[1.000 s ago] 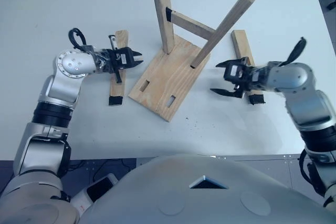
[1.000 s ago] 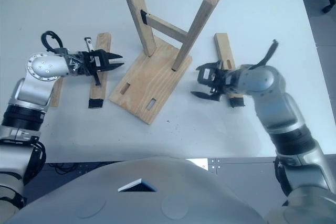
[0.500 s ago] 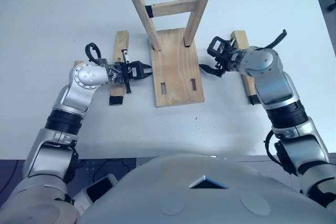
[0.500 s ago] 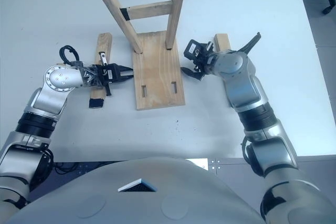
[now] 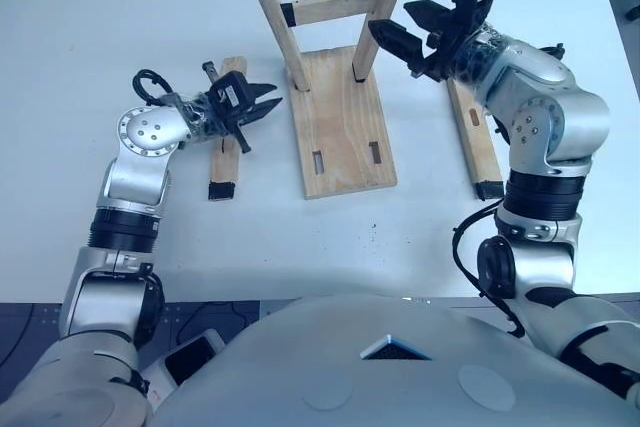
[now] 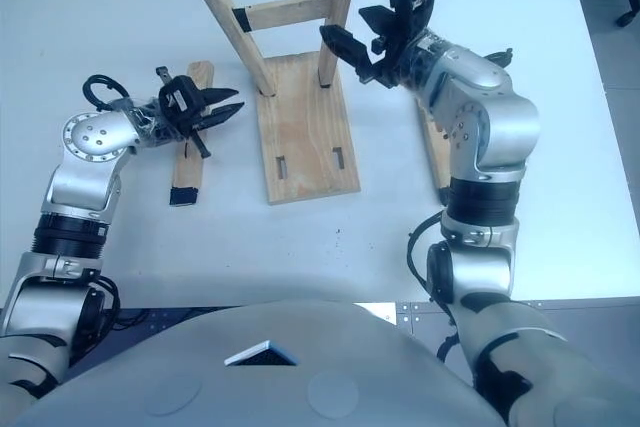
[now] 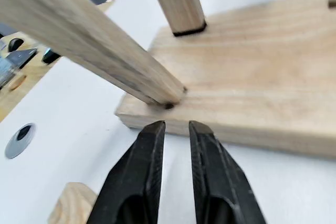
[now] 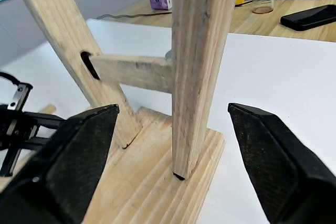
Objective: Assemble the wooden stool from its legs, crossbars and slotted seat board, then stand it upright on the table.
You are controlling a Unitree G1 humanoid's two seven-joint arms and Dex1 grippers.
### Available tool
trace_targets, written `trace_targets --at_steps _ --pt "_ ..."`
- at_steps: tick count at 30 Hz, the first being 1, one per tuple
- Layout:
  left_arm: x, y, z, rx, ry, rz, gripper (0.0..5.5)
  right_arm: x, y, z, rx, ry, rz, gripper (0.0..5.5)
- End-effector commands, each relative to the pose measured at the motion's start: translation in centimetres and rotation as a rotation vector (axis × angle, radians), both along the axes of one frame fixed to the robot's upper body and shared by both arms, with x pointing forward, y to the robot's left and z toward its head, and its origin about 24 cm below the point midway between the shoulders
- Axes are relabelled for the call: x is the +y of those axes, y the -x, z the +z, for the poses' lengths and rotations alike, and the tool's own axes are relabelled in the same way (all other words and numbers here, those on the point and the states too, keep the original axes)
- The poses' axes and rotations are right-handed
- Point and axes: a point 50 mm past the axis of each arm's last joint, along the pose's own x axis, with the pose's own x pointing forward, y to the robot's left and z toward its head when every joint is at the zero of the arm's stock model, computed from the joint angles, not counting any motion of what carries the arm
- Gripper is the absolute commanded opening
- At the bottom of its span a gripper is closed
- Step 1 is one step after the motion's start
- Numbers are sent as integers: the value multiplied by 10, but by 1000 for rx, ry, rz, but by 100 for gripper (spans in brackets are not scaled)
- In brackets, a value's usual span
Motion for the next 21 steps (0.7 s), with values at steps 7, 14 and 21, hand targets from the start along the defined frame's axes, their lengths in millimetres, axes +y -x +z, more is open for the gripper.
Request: trace_targets --at_steps 7,14,21 --pt "19 -33 183 -307 629 8 25 -33 -34 123 -468 50 -122 311" --pt "-18 -78 211 -409 729 47 0 22 -65 149 -719 -4 -105 191" --pt "-26 -93 147 -200 562 101 0 27 -78 121 -633 81 -103 75"
